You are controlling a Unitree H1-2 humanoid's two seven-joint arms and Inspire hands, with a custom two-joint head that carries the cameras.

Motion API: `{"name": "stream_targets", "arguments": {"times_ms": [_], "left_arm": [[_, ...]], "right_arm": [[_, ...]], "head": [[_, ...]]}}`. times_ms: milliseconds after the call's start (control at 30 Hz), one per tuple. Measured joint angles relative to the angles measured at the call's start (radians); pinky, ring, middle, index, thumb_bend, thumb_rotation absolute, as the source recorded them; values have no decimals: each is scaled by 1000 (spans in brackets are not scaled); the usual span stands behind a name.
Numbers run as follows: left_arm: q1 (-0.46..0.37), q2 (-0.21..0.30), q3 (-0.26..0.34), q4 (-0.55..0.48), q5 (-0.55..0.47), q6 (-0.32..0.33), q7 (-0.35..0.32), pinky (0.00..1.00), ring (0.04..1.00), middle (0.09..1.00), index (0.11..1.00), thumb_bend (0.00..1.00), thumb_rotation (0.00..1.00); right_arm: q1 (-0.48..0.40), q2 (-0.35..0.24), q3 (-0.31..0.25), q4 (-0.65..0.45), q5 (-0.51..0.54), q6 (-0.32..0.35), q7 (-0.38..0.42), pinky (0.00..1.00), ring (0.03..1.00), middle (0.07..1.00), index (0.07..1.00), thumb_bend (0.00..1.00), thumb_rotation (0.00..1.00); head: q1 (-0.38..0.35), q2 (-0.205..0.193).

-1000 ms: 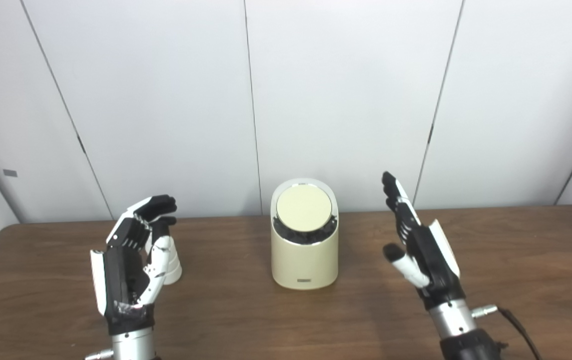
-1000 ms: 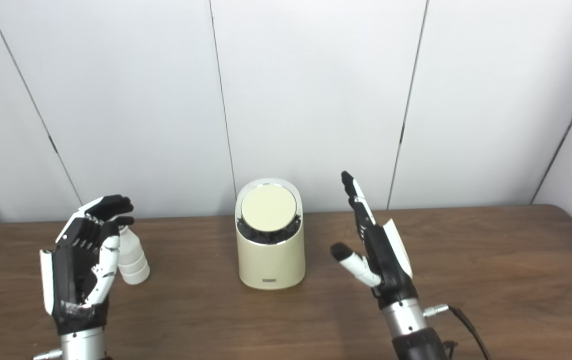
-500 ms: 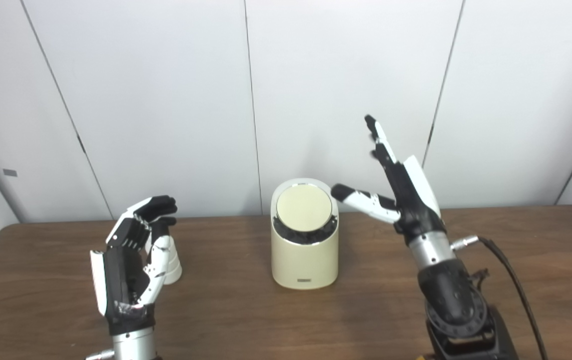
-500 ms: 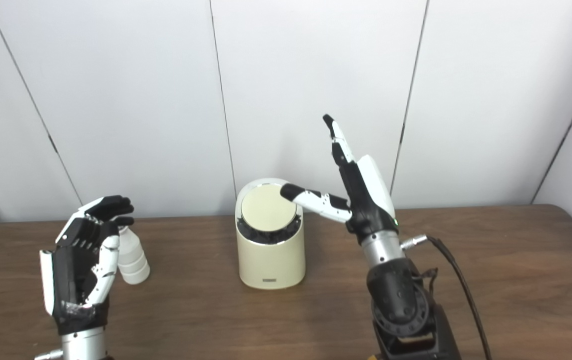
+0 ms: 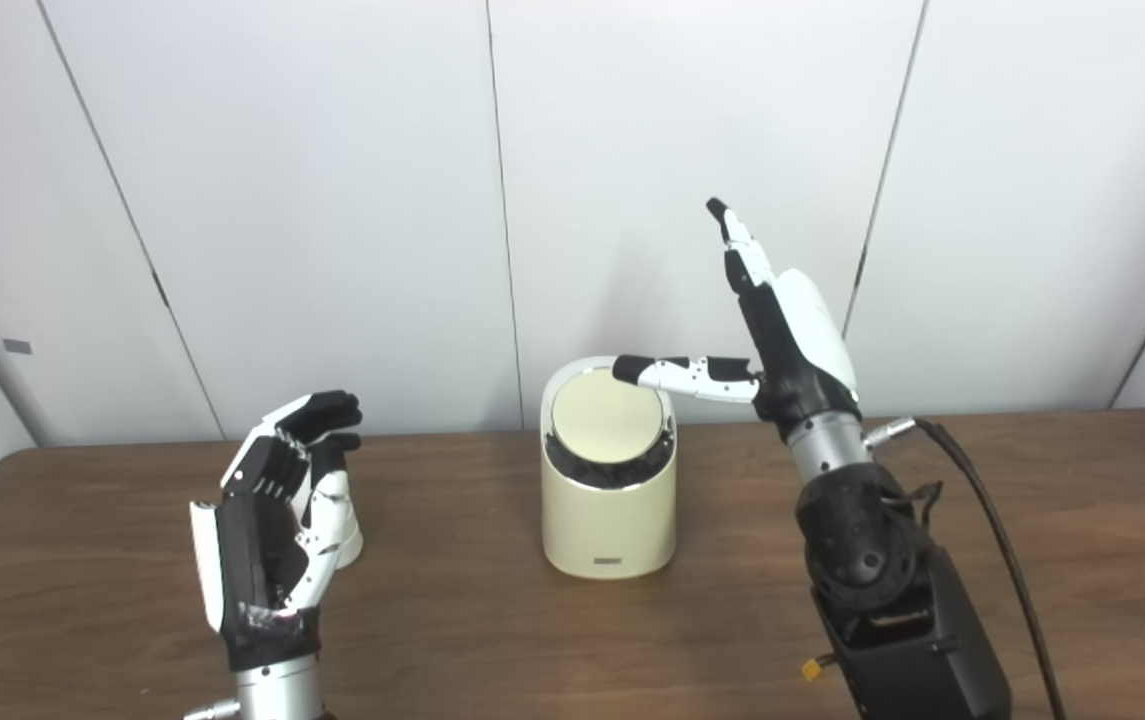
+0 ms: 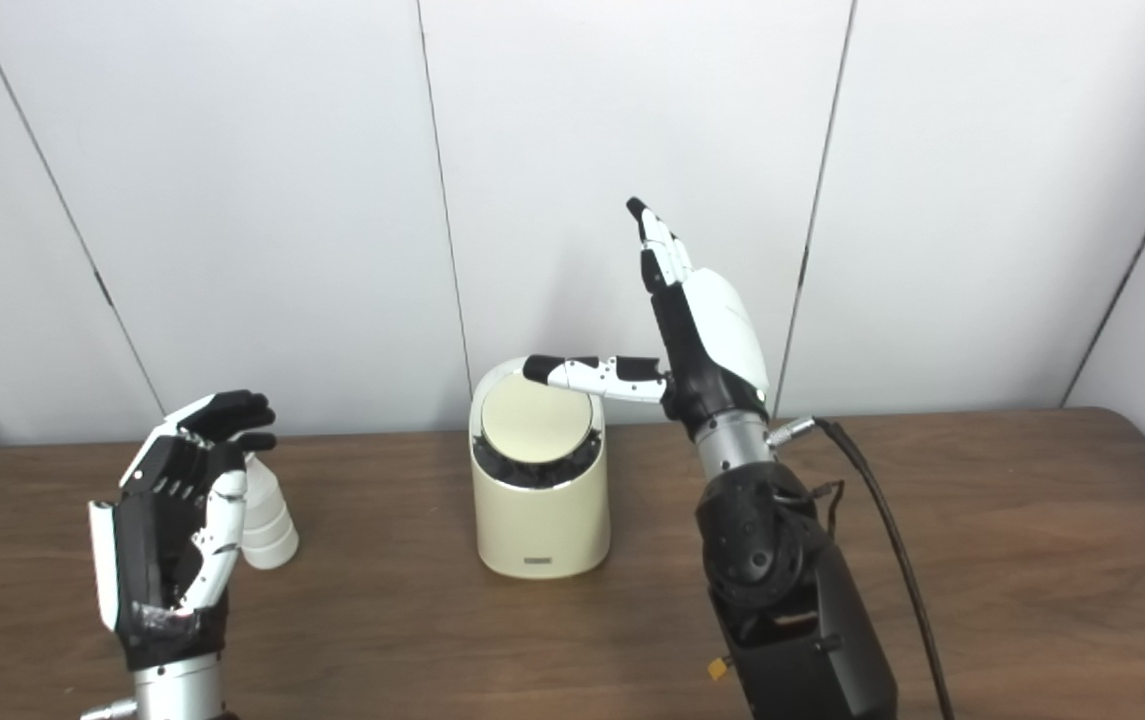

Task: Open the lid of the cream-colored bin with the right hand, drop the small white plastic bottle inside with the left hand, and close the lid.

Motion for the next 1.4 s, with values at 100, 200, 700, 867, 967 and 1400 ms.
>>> {"name": "stream_targets", "arguments": {"times_ms": [100, 200, 700, 867, 967, 1400], "left_arm": [[-1, -7, 1, 0, 12, 0, 0, 596, 672, 686, 667, 283, 439], [-1, -16, 1, 0, 19, 0, 0, 596, 672, 686, 668, 280, 439], [-6, -32, 2, -10, 30, 0, 3, 595, 670, 686, 667, 283, 445], [-6, -48, 2, -15, 34, 6, 3, 600, 670, 683, 662, 277, 442], [-6, -54, 1, -16, 34, 6, 0, 602, 673, 686, 666, 271, 421], [-8, -55, 2, -17, 33, 6, -1, 597, 672, 685, 665, 275, 401]], "right_arm": [[-10, 0, 17, 48, -27, 0, -19, 980, 1000, 1000, 1000, 1000, 544], [-14, -1, 27, 95, -46, 0, -28, 998, 1000, 1000, 1000, 1000, 527], [-37, -46, 98, 235, -79, -25, -85, 1000, 1000, 1000, 1000, 1000, 453], [-36, -62, 102, 252, -77, -26, -84, 1000, 1000, 1000, 1000, 1000, 457], [-31, -71, 115, 258, -84, -21, -72, 1000, 1000, 1000, 1000, 1000, 463], [-29, -87, 153, 241, -103, 3, -41, 1000, 1000, 1000, 1000, 1000, 492]], "head": [[5, 0], [6, 2], [20, 5], [23, 9], [26, 12], [28, 17]]}}
